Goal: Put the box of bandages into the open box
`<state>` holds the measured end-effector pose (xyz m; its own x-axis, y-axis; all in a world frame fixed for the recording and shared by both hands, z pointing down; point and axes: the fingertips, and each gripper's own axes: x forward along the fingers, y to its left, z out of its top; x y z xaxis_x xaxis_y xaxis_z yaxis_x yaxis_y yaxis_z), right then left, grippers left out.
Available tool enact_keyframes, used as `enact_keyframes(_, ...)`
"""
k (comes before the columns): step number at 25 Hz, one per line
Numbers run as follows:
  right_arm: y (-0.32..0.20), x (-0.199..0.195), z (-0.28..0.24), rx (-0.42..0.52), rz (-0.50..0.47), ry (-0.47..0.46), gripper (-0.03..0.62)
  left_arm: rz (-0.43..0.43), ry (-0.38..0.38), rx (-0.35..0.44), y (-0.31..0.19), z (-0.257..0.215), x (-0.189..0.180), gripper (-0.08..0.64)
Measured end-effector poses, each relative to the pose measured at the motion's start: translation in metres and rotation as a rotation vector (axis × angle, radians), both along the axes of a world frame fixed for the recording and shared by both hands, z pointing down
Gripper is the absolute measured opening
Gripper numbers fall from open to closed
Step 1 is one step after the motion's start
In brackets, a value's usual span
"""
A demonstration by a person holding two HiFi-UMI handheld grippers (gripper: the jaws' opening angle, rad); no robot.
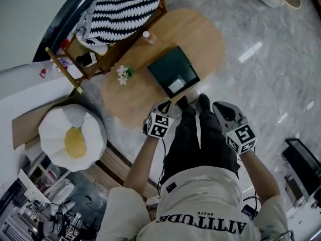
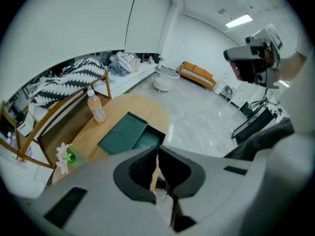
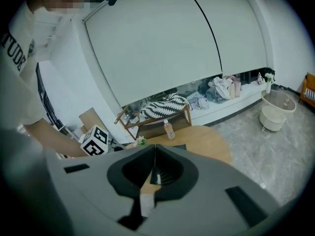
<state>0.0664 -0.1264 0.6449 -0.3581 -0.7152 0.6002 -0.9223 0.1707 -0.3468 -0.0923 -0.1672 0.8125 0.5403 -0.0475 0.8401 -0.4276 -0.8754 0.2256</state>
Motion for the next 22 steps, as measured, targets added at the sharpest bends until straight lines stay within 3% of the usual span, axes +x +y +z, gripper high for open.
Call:
enact_keyframes(9, -0.003, 0.007, -0.056, 0.090, -0.059, 0.087, 0.021, -0.186, 0.132, 0.054, -0.012, -0.091, -0.019, 0.022)
enact_keyframes(15, -0.004, 0.017, -0.090, 0.164, -0.095, 0.126, 0.020, -0.290, 0.176, 0.110, -0.003, -0.130, -0.025, 0.021)
enact_keyframes(22, 0.006, 0.022, -0.112, 0.231, -0.208, 0.125, 0.020, -0.482, 0.234, 0.198, 0.006, -0.183, -0.035, 0.021)
